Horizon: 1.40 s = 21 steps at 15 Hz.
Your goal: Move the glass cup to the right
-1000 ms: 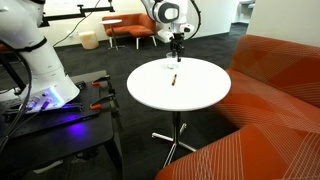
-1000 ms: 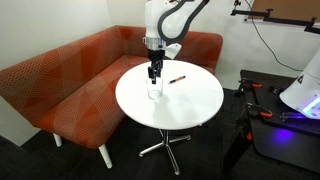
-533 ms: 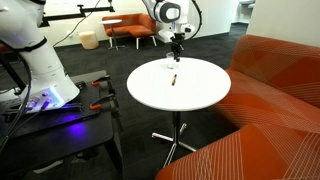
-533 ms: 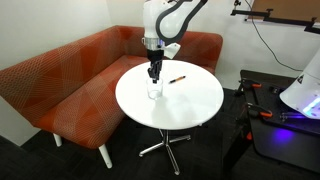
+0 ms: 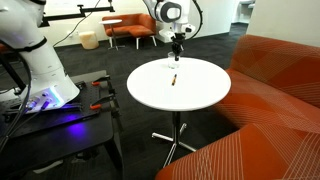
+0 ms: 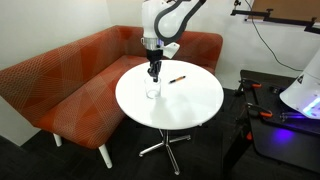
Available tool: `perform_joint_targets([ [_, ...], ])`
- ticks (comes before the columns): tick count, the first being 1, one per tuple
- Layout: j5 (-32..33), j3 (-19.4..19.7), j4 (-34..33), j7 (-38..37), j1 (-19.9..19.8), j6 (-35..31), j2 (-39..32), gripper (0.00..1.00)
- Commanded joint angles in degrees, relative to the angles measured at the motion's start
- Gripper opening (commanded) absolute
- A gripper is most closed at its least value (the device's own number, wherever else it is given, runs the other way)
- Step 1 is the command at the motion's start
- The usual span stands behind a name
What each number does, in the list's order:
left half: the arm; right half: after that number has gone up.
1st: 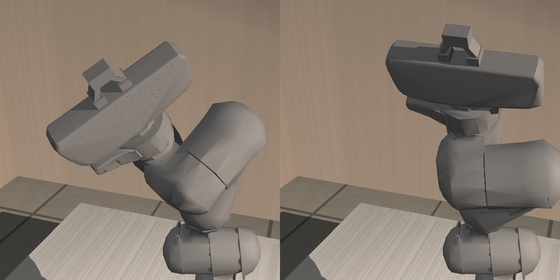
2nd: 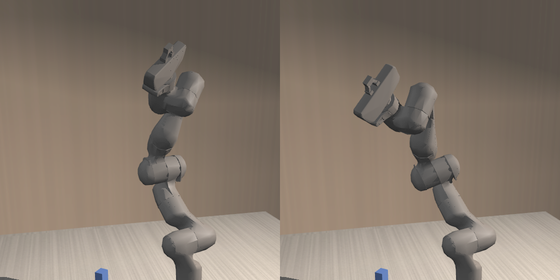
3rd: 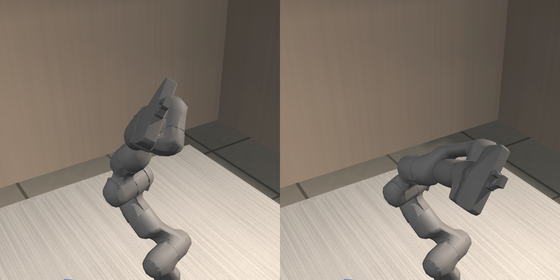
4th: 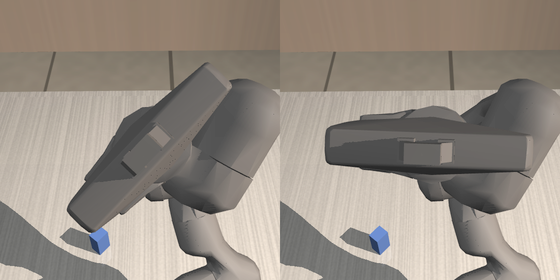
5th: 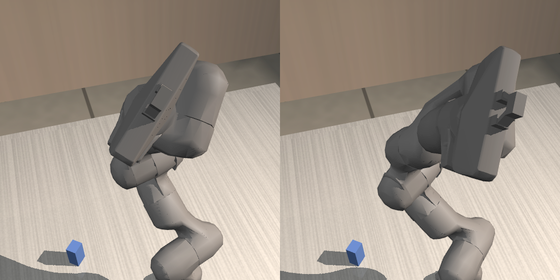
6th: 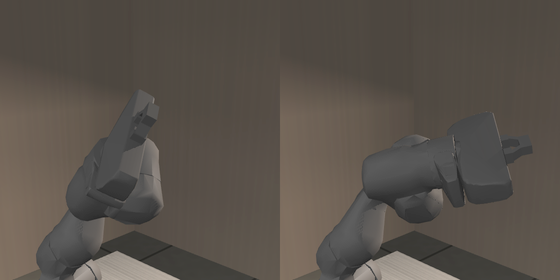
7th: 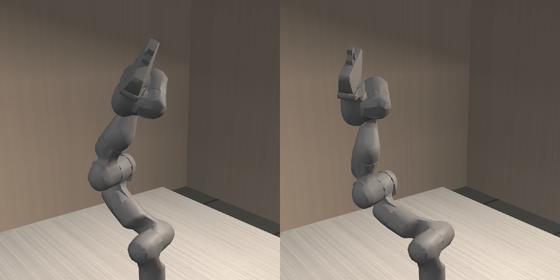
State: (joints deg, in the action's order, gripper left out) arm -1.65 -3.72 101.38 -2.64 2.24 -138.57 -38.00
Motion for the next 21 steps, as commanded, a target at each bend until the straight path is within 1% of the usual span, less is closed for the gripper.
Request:
perform_joint_targets([
  [1,-1.02,0.22,-2.55,-0.39,0.30,3.22,-0.80,0.01],
  [5,-1.14,0.51,-2.19,-0.77,0.07,4.19,0.06,0.01],
  [12,-1.11,2.20,0.36,-1.60,-0.76,2.89,2.49,0.01],
  [21,-2.96,3.78,3.16,-1.67,-3.55,0.86,4.94,0.01],
])
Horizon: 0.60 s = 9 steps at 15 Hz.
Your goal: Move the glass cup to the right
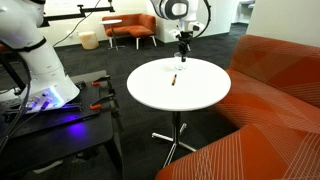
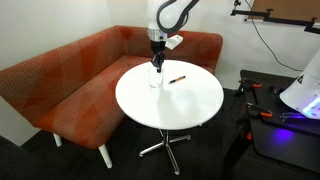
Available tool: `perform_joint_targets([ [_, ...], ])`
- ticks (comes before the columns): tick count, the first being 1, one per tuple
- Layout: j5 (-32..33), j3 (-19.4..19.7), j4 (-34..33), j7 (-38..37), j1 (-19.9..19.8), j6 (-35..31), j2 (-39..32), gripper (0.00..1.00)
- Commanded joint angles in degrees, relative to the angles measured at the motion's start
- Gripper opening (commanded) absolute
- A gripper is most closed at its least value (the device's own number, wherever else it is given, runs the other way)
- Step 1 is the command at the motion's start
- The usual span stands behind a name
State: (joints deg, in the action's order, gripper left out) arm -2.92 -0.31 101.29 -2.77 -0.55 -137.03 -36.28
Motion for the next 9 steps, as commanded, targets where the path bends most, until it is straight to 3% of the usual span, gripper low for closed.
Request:
perform_joint_targets([
  [1,-2.24,0.48,3.63,-1.51,-1.14,-0.93,3.45,0.01],
  [9,-5.46,1.44,8.82,-1.39,-3.90,-4.86,5.78,0.01],
])
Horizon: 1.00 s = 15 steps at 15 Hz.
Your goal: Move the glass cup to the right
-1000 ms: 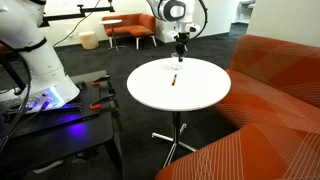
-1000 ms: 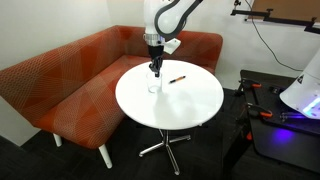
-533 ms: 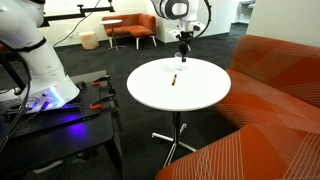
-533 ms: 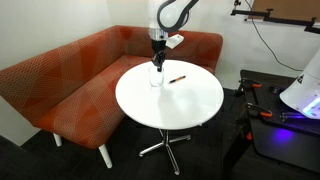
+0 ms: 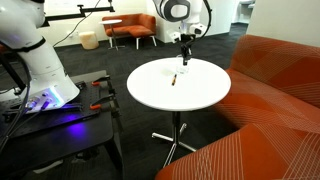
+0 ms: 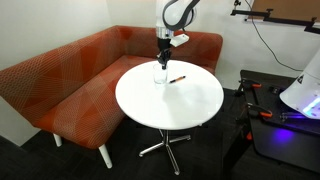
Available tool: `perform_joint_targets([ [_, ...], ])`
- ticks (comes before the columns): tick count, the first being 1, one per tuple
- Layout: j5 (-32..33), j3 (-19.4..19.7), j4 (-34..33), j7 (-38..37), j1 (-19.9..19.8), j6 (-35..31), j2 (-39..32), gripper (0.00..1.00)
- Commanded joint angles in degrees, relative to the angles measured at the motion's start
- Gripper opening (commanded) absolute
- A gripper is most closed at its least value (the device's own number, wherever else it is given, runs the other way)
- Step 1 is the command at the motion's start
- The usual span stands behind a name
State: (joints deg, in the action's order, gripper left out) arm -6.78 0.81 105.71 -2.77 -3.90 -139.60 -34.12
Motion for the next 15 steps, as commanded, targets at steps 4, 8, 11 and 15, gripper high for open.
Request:
perform_joint_targets([
  [4,-3.18,0.75,7.06,-1.08,-1.84,-4.48,4.72,0.01],
  [8,-4.63,1.13,9.39,-0.91,-3.44,-5.80,5.97,0.01],
  [11,-5.16,1.72,10.52,-0.97,-4.35,-5.82,6.93,0.01],
  [15,-5.08,2.98,11.12,-1.21,-5.19,-5.40,7.64,0.01],
])
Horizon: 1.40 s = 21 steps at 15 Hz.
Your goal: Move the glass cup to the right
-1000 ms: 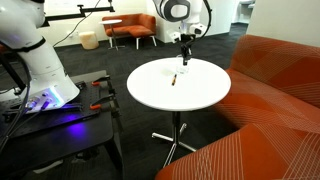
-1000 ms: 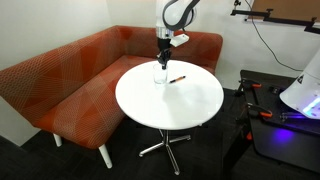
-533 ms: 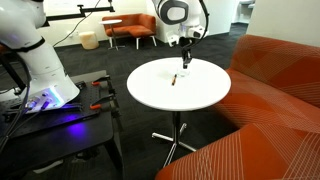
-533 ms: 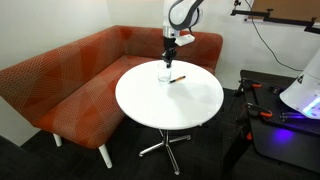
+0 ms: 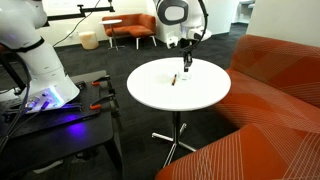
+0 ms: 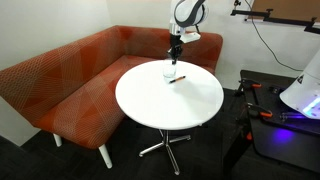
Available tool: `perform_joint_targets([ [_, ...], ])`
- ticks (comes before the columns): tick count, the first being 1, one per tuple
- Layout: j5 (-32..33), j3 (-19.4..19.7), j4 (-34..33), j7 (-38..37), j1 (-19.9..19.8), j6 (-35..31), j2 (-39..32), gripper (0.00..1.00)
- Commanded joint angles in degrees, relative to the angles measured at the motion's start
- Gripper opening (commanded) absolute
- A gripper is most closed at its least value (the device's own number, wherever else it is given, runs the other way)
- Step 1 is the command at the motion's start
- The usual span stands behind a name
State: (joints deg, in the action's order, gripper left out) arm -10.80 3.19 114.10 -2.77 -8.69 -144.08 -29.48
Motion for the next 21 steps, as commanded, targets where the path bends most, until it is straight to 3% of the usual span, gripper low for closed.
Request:
perform_joint_targets([
  [1,-0.98,0.92,2.81,-1.36,-0.57,-0.88,3.11,0.01],
  [21,-0.19,6.33,4.77,-8.93,-1.45,-1.54,3.11,0.01],
])
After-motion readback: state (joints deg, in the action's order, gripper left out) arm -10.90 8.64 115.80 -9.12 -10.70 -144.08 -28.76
